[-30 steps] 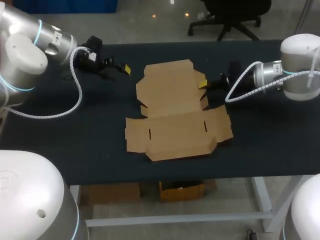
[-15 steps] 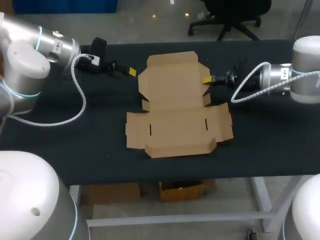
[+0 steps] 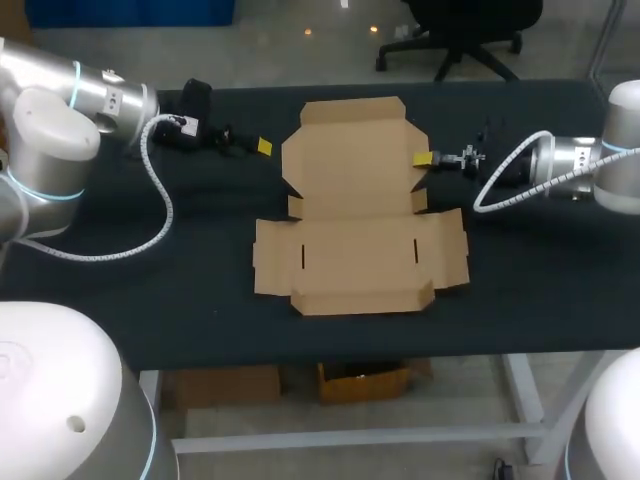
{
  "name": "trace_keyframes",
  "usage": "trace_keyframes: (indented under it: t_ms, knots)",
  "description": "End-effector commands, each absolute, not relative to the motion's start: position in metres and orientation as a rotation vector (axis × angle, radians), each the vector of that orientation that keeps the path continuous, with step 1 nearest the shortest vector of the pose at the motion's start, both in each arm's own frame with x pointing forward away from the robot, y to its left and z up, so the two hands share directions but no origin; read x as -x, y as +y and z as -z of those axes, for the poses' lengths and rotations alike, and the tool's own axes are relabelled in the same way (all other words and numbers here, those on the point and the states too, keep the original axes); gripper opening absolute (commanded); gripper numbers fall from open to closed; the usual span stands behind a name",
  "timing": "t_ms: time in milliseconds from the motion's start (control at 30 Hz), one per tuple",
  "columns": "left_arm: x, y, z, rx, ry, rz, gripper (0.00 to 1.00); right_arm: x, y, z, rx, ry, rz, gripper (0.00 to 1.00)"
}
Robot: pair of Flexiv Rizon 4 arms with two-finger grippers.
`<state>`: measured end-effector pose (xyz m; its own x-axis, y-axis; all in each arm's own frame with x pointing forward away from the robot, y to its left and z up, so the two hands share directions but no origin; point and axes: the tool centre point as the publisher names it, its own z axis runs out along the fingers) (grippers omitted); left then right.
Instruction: Assemble the packaging by folding the flat box into shape, placing the metal phone stand inside, and closing the box properly
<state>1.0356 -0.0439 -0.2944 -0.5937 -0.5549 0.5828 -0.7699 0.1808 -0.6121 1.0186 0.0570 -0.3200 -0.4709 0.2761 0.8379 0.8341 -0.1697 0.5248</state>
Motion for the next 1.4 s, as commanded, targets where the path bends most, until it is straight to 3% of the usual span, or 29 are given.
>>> trace_keyframes:
  t_ms: [33,667,1300,1400]
  knots:
    - [-1.035,-0.044,0.295,-1.278,-2.227,-1.375,1.00,-1.020,0.056,0.321,1.257,-1.655,1.683,0.00]
    - [-1.036,-0.052,0.283,-1.164,-2.232,-1.597,1.00,-1.024,0.058,0.296,1.128,-1.636,1.824,0.00]
    - [-1.040,-0.094,0.255,-0.929,-2.295,-1.701,1.00,-1.028,0.060,0.284,1.079,-1.637,1.893,0.00]
    - [-1.042,-0.098,0.254,-0.914,-2.297,-1.703,0.80,-1.029,0.062,0.283,1.072,-1.639,1.899,0.00]
